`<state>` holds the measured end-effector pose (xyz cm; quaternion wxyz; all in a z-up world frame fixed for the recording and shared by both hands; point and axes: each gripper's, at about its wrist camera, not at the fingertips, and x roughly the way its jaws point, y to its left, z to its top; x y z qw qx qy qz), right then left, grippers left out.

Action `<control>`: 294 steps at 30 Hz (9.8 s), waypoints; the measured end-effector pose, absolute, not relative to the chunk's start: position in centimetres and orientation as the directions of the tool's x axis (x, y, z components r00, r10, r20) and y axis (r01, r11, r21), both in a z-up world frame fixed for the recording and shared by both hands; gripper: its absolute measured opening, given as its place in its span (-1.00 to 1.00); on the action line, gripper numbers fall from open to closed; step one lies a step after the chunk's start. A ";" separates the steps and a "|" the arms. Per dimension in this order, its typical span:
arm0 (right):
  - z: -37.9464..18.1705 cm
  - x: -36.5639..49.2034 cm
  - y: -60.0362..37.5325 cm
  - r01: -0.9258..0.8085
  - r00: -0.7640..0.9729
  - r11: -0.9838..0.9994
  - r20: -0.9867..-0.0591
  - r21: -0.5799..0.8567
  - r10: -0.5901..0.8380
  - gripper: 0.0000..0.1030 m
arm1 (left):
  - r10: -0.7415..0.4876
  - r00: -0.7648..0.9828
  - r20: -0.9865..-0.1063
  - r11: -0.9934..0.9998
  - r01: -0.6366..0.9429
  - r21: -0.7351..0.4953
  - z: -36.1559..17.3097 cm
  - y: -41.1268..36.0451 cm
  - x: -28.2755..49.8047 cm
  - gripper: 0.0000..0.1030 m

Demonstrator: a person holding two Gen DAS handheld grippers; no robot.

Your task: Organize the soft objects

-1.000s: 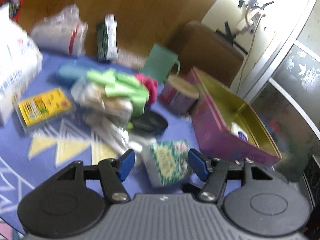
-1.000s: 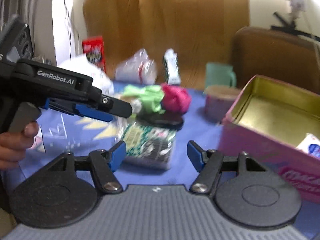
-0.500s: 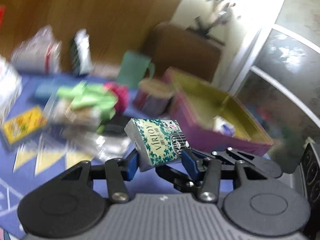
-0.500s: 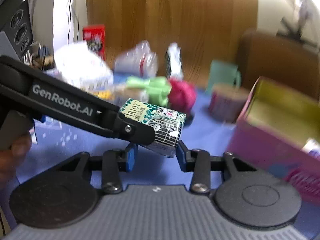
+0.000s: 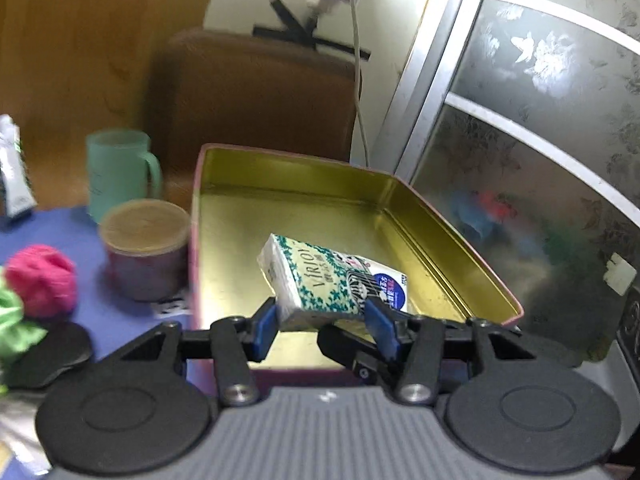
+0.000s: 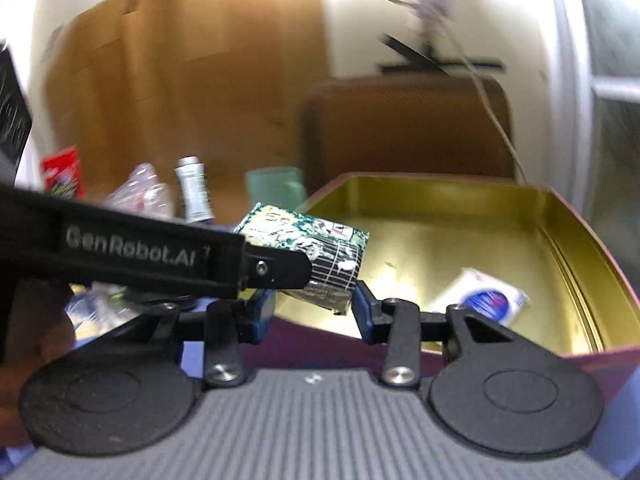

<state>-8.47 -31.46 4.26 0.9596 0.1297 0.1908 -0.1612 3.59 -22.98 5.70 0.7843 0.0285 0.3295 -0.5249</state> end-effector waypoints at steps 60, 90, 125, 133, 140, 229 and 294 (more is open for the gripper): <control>0.1 -10.3 -16.7 0.038 0.873 0.995 -0.488 0.090 0.011 0.32 | -0.770 0.267 -0.580 0.566 0.707 -0.425 0.4 -3.6 2.9 0.07; 1.9 -12.0 -33.8 0.626 0.749 0.778 -0.320 0.054 -0.580 0.40 | -0.826 0.257 -0.501 0.422 0.872 -0.248 5.1 -23.6 0.8 -0.15; 7.2 3.0 -19.2 0.108 0.939 0.993 -0.325 -0.049 -0.118 -0.75 | -0.693 0.570 -0.441 0.720 0.576 -0.387 0.1 1.4 9.9 -0.09; 4.7 -8.0 -16.5 -0.011 0.896 0.992 -0.442 -0.129 -0.047 -0.73 | -0.807 0.390 -0.442 0.586 0.622 -0.520 0.2 1.0 8.1 -0.07; 3.4 -10.6 -16.2 -0.031 0.912 0.995 -0.410 -0.093 -0.010 0.33 | -0.836 0.294 -0.464 0.525 0.677 -0.516 1.3 -0.9 4.8 0.57; 5.1 -2.7 -18.6 0.014 0.865 0.936 -0.473 0.352 0.165 -0.10 | -0.791 0.394 -0.468 0.606 0.607 -0.515 2.5 0.5 6.7 -0.54; 4.1 -12.7 -27.0 0.360 0.923 0.930 -0.169 0.067 -0.345 -0.19 | -0.799 0.407 -0.442 0.525 0.831 -0.184 4.4 -9.1 2.1 0.10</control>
